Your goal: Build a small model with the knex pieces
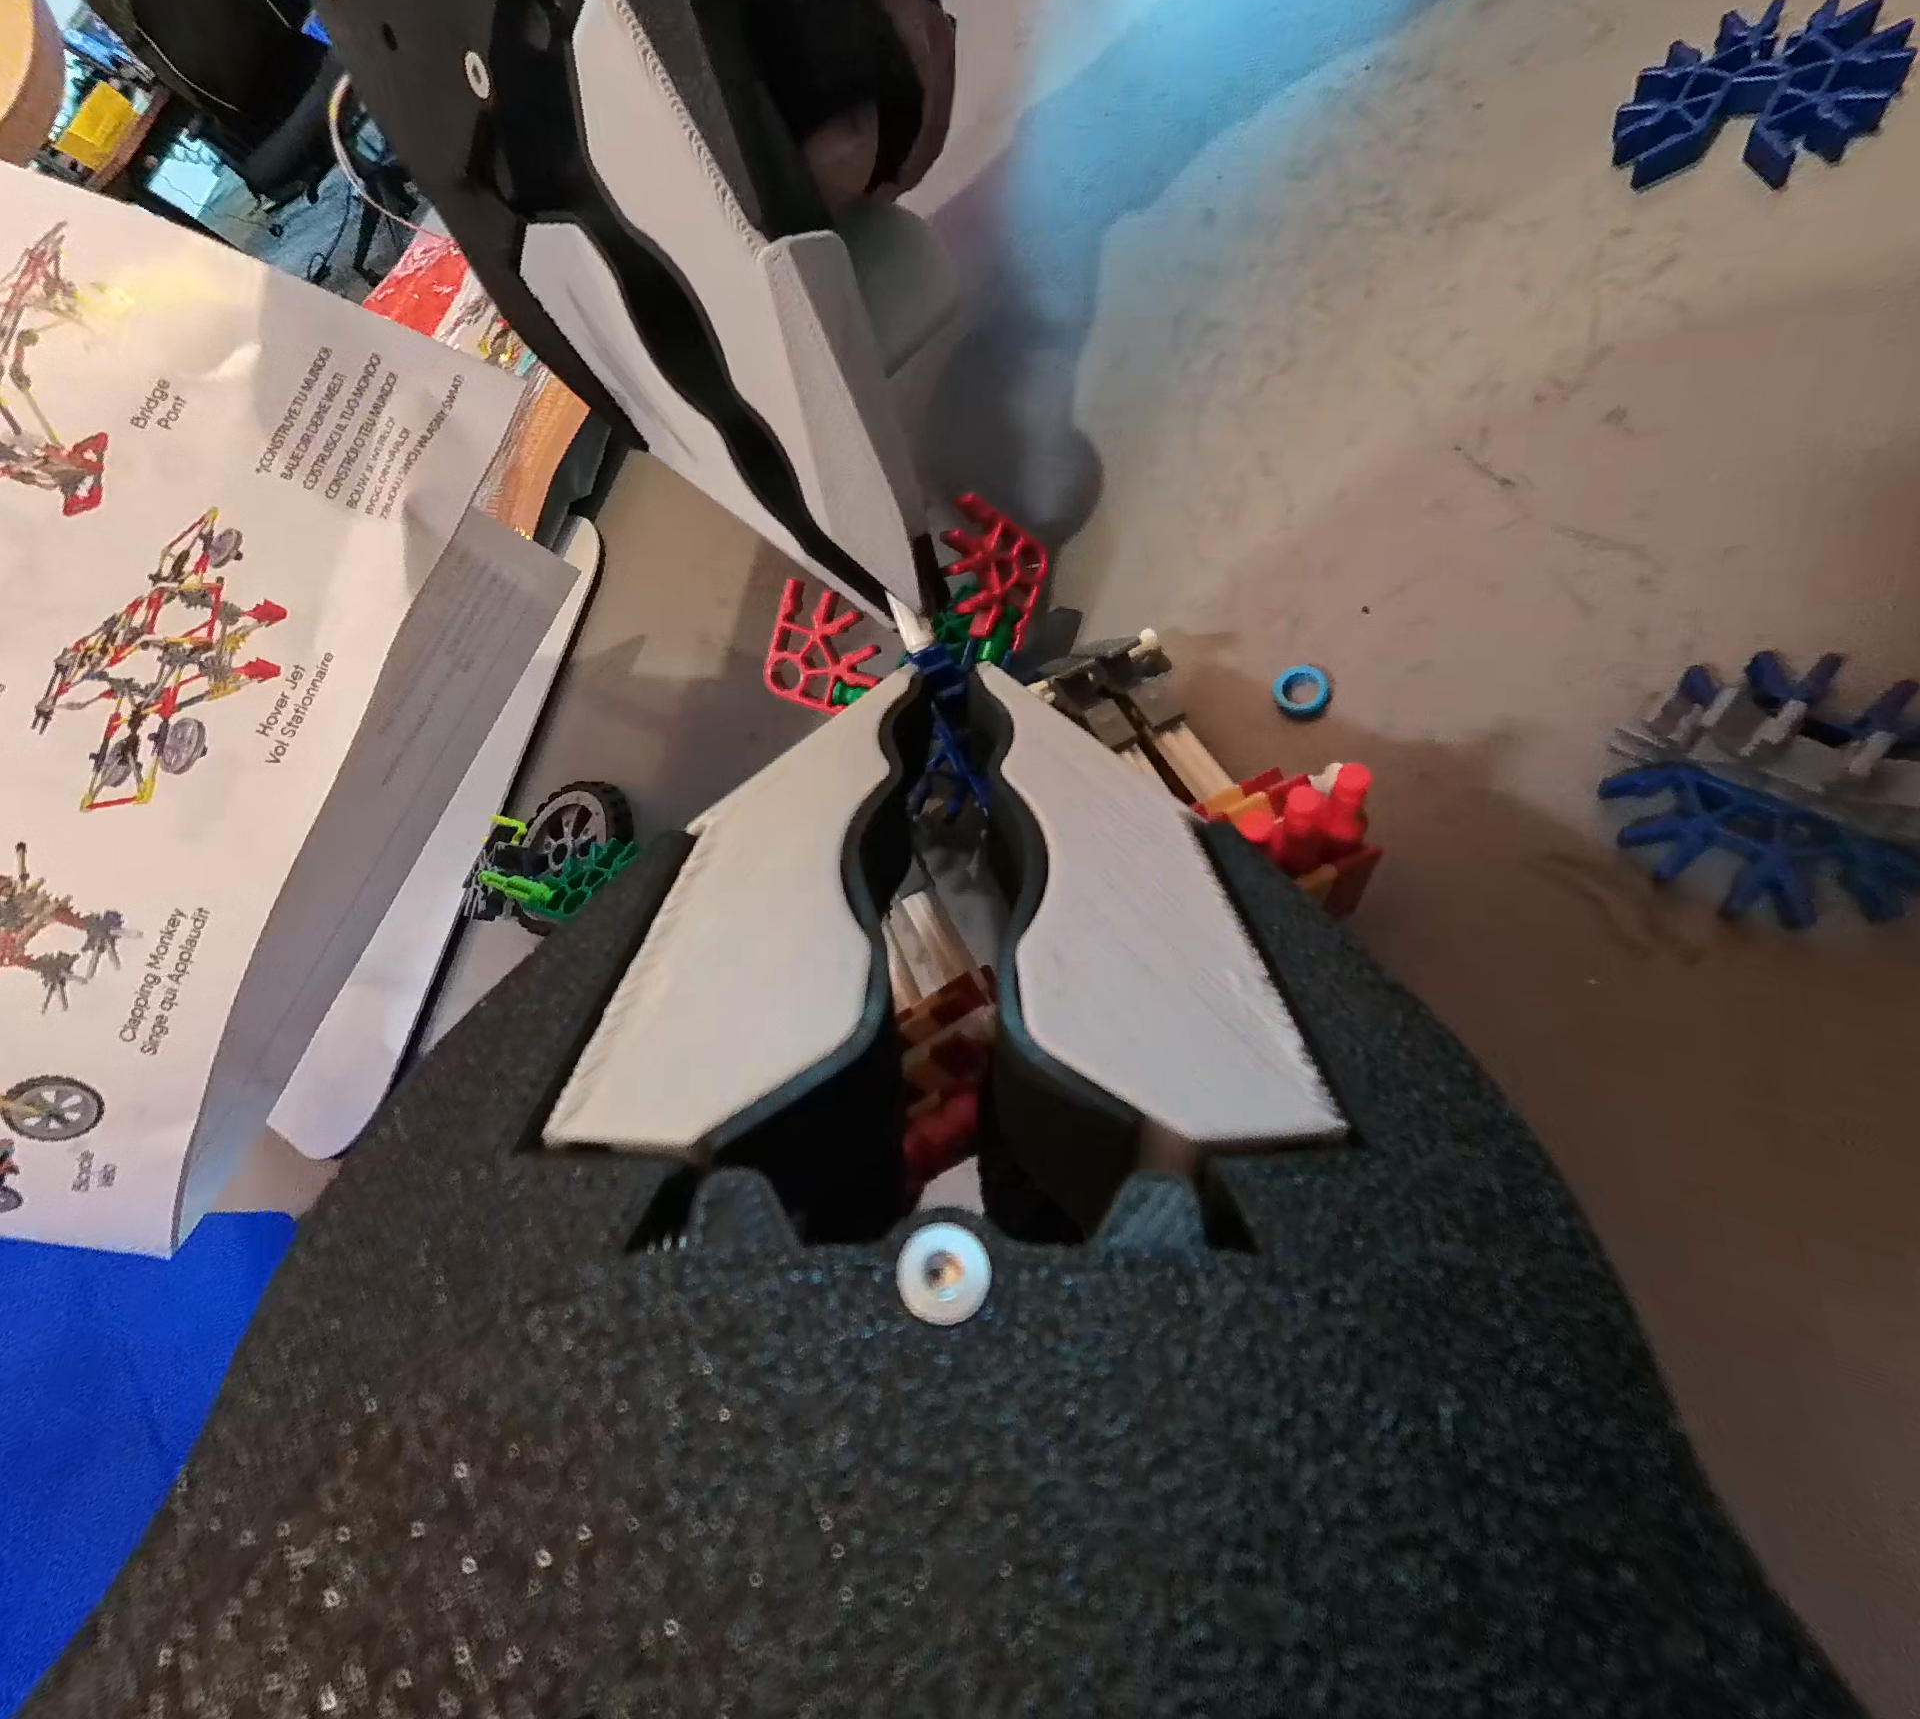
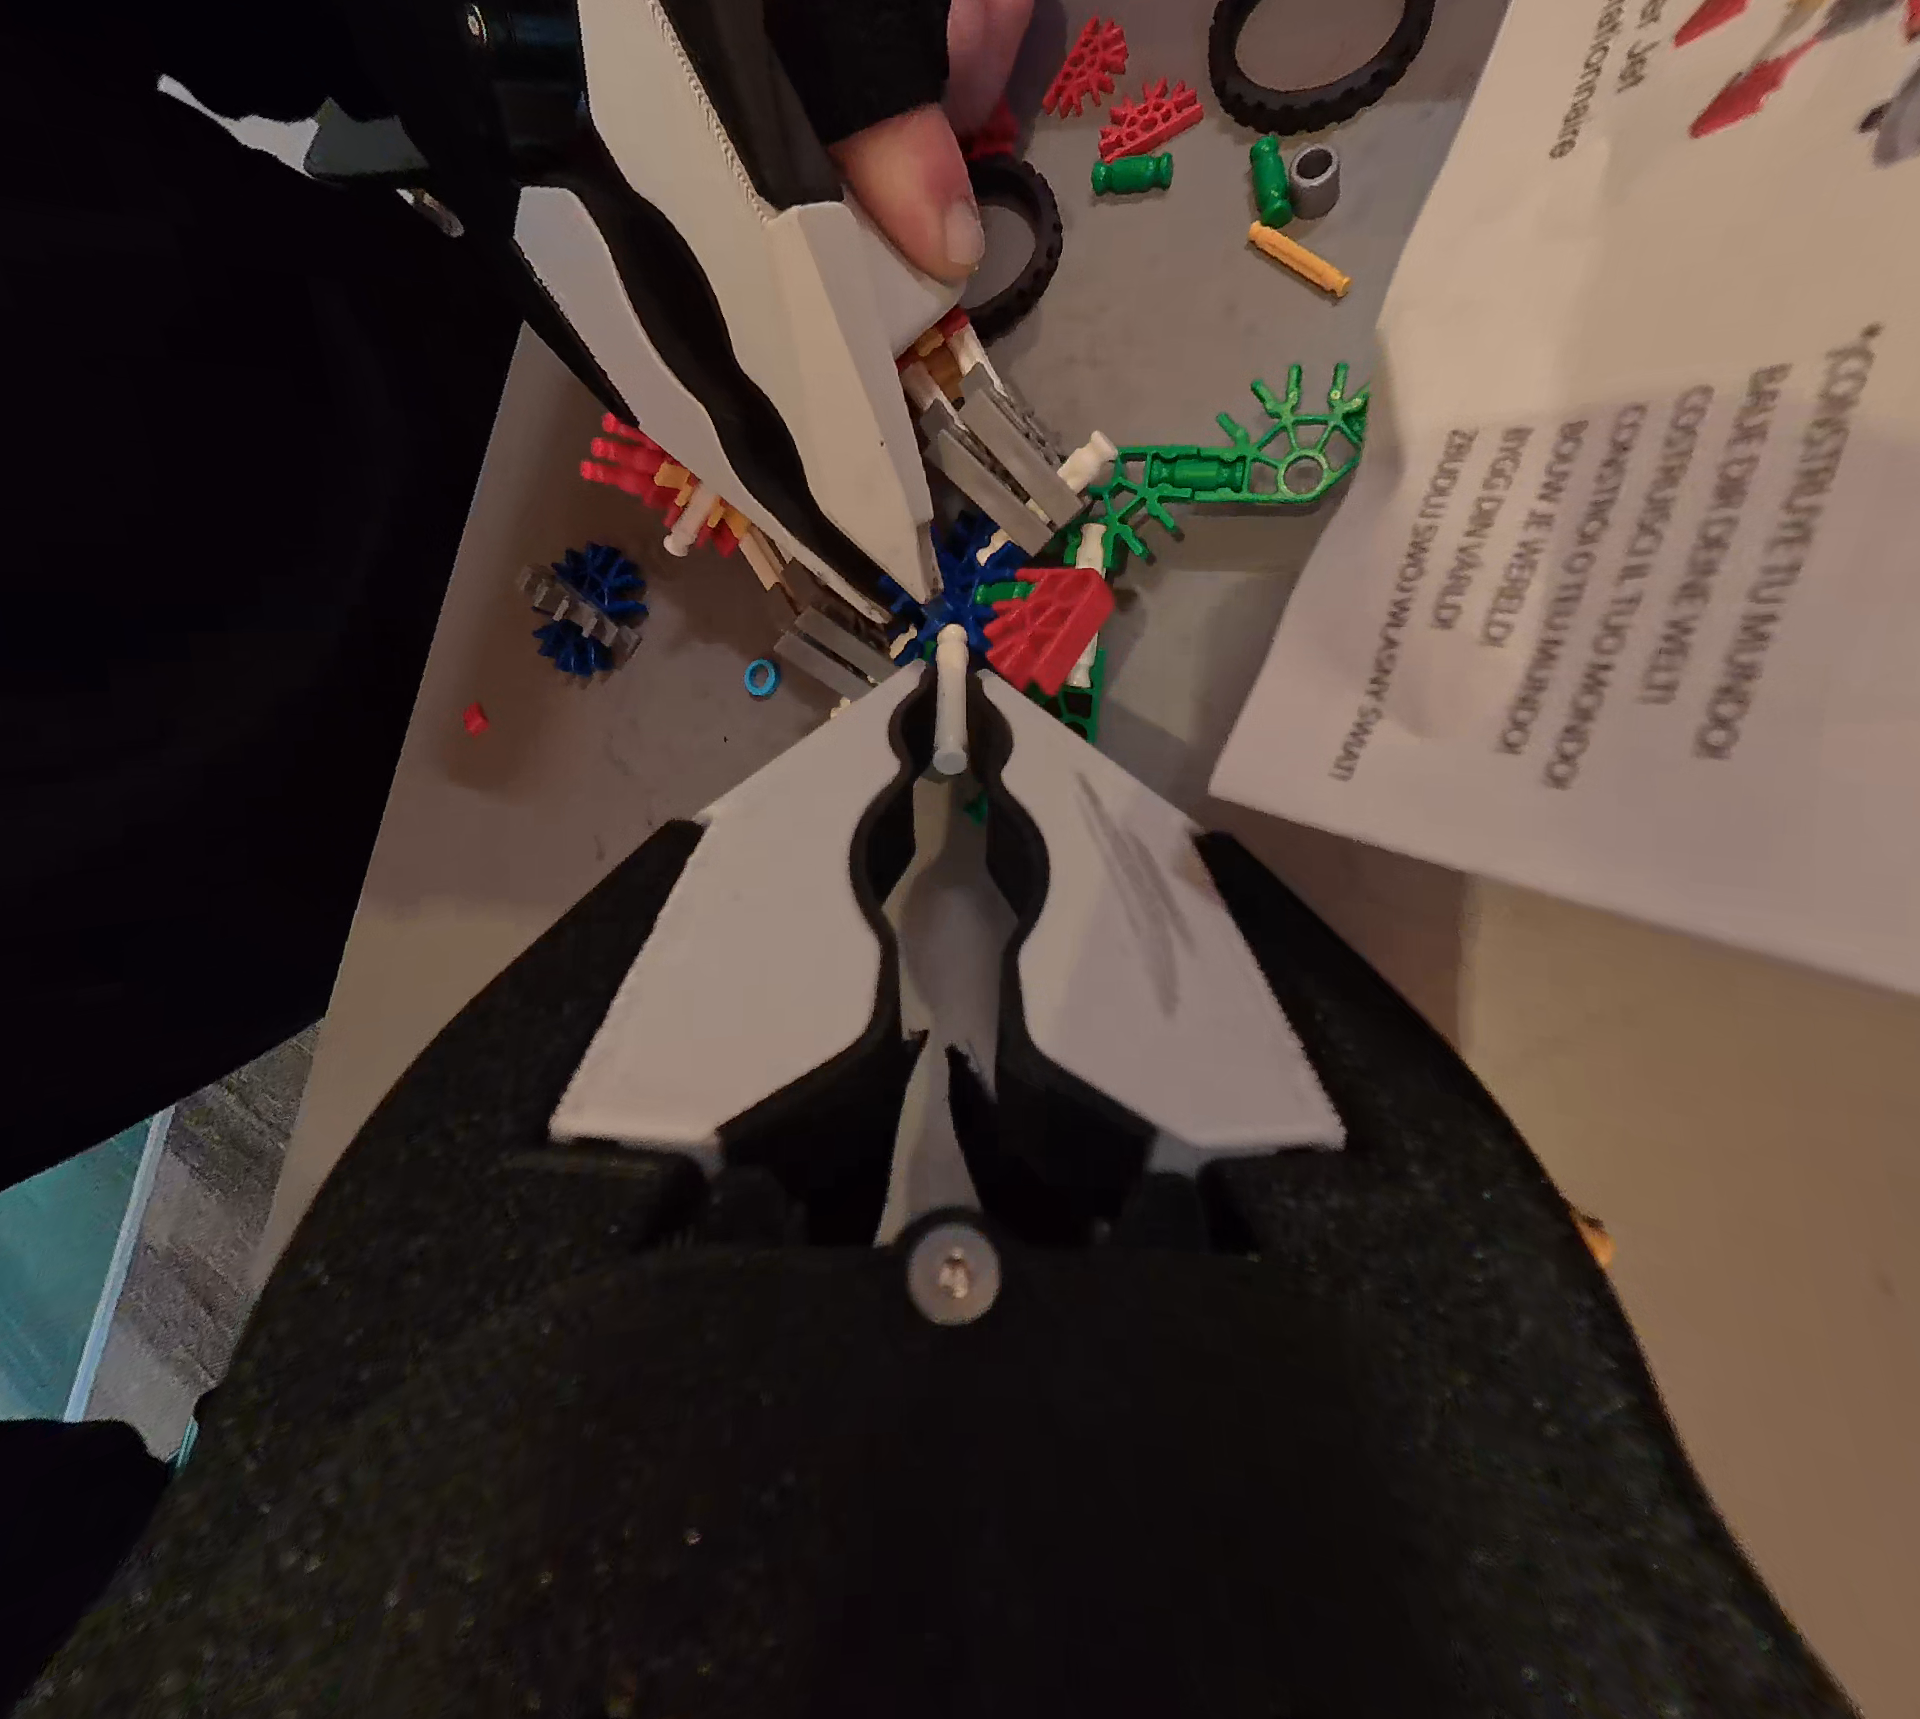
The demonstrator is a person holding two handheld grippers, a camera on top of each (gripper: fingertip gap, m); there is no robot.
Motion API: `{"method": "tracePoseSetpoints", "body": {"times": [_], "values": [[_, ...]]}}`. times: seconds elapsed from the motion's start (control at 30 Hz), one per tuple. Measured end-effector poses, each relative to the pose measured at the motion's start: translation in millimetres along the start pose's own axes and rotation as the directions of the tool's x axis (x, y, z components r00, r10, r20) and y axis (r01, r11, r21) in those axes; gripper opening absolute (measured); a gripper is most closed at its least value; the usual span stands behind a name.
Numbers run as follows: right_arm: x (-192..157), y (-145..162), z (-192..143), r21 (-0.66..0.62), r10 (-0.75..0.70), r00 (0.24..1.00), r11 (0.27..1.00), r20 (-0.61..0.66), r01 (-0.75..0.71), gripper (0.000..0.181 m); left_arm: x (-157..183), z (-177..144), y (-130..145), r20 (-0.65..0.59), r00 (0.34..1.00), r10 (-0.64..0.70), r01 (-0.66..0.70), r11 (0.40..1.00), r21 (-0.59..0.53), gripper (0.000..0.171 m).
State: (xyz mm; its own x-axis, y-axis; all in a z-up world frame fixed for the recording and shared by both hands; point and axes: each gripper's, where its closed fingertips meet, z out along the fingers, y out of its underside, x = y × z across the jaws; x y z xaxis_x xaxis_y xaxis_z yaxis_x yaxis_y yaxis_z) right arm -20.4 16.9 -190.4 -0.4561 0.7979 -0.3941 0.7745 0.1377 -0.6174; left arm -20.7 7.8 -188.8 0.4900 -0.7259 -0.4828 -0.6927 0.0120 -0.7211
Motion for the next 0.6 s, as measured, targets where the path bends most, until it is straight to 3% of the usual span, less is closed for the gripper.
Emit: {"method": "tracePoseSetpoints", "body": {"times": [0.6], "values": [[4.0, 0.1, 2.3, -0.227, -0.065, 0.995, 0.973, -0.079, 0.046, 0.003, -1.7, -0.2, 1.4, 0.000, 1.000, -0.013, 0.013, 1.000, -0.001, 0.005]]}}
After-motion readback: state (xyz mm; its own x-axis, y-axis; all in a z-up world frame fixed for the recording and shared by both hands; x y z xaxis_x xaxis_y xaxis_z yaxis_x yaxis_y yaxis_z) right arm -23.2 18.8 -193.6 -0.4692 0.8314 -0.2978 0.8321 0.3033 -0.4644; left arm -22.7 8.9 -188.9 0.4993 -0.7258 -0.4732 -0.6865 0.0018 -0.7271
